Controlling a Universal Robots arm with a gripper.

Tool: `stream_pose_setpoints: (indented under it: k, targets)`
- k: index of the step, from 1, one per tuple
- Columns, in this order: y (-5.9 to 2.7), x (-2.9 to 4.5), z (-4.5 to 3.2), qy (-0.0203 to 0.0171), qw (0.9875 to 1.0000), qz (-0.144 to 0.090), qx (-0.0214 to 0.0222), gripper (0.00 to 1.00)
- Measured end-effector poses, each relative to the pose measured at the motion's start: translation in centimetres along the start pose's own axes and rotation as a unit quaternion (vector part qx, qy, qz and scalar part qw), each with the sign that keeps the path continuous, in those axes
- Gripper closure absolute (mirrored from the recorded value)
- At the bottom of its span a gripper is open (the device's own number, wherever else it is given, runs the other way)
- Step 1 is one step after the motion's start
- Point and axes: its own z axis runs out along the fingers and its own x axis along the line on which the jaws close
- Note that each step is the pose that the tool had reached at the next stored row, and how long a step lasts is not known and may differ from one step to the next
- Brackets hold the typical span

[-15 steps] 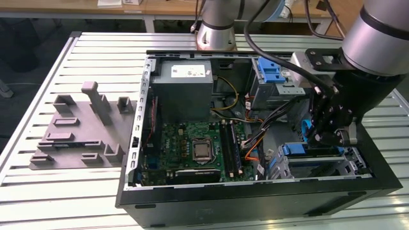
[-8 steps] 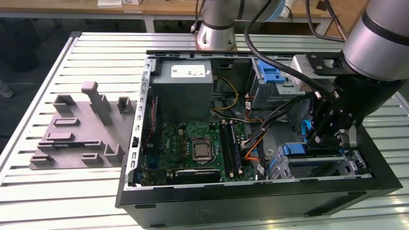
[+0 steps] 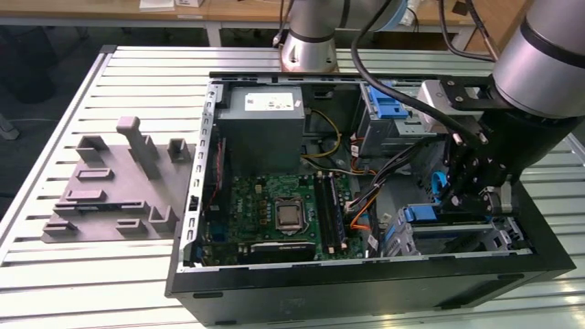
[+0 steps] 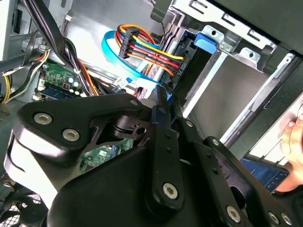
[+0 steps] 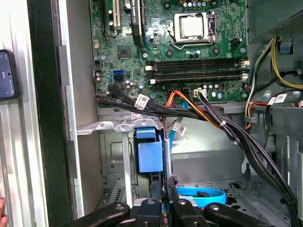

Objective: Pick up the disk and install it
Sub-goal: 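Insert the second disk wire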

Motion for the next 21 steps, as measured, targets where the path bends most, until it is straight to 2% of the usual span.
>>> stream_pose_setpoints:
  k: [21]
  targets:
    - [-0.14,0.08,0.12,-0.0024,1.0000,0.000,-0.0002,0.84]
